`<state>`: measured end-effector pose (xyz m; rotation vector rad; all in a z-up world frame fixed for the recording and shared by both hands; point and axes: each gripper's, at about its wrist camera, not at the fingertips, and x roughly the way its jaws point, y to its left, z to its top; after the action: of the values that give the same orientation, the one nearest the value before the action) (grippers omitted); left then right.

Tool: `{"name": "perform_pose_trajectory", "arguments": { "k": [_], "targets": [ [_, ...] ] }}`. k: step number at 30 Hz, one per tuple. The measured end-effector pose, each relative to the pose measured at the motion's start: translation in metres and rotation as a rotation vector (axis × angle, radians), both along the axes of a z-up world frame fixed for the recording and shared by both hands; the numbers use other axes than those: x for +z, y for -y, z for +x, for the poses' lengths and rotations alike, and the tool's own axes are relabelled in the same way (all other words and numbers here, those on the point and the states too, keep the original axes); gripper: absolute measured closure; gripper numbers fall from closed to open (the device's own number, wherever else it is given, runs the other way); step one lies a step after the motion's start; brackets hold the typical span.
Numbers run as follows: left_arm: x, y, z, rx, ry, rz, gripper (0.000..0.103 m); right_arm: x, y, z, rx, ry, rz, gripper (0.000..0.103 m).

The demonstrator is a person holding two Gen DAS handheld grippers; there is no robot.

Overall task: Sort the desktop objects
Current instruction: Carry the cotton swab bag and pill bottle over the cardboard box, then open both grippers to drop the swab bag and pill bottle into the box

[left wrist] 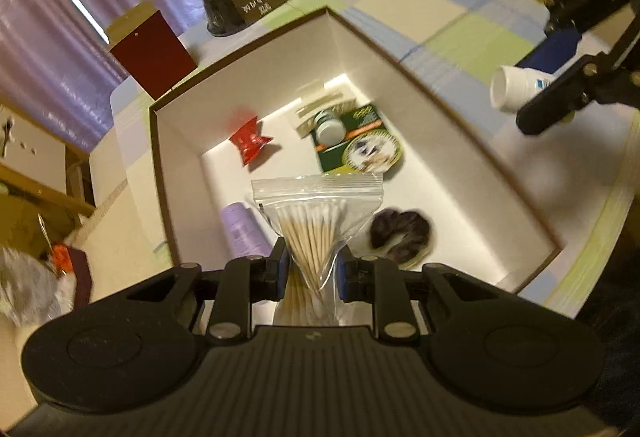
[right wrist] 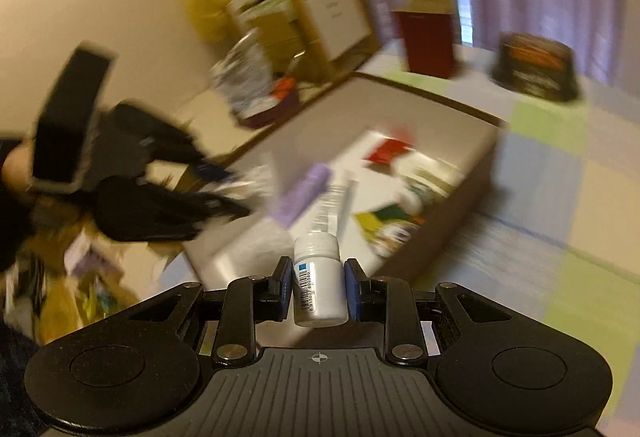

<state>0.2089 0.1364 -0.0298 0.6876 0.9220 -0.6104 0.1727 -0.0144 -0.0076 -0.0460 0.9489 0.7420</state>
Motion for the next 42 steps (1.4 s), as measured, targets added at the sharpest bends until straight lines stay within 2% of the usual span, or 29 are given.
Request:
{"name": "perform_pose_trajectory", "arguments": {
  "k": [3, 7, 15, 20, 33, 40, 42],
  "targets": [
    [-0.008, -0.008, 0.008, -0.033, -0.007, 0.014, 0.084, -0.013, -0.038, 0.006, 0.089, 0.011, -0.062, 0.077],
    [-0.023, -0.016, 0.016, -0.056, -0.039, 0.049, 0.084, -0.044, -0.068, 0.010, 0.190, -0.019, -0.166, 0.077],
    [-0.042, -0.019, 0.016, -0.123, -0.072, 0.095, 0.084, -0.080, -0.075, 0.022, 0.333, -0.104, -0.328, 0.076],
    [-0.051, -0.019, 0.016, -0.160, -0.087, 0.113, 0.084, -0.089, -0.074, 0.036, 0.347, -0.143, -0.346, 0.076],
    [-0.058, -0.019, 0.017, -0.229, -0.151, 0.066, 0.084, -0.094, -0.076, 0.033, 0.419, -0.162, -0.369, 0.076],
    [-0.063, -0.014, 0.020, -0.271, -0.253, 0.042, 0.081, -0.097, -0.079, 0.033, 0.471, -0.171, -0.383, 0.076],
    [-0.064, -0.013, 0.021, -0.273, -0.282, 0.037, 0.080, -0.098, -0.080, 0.031, 0.488, -0.171, -0.393, 0.062]
  ]
}}
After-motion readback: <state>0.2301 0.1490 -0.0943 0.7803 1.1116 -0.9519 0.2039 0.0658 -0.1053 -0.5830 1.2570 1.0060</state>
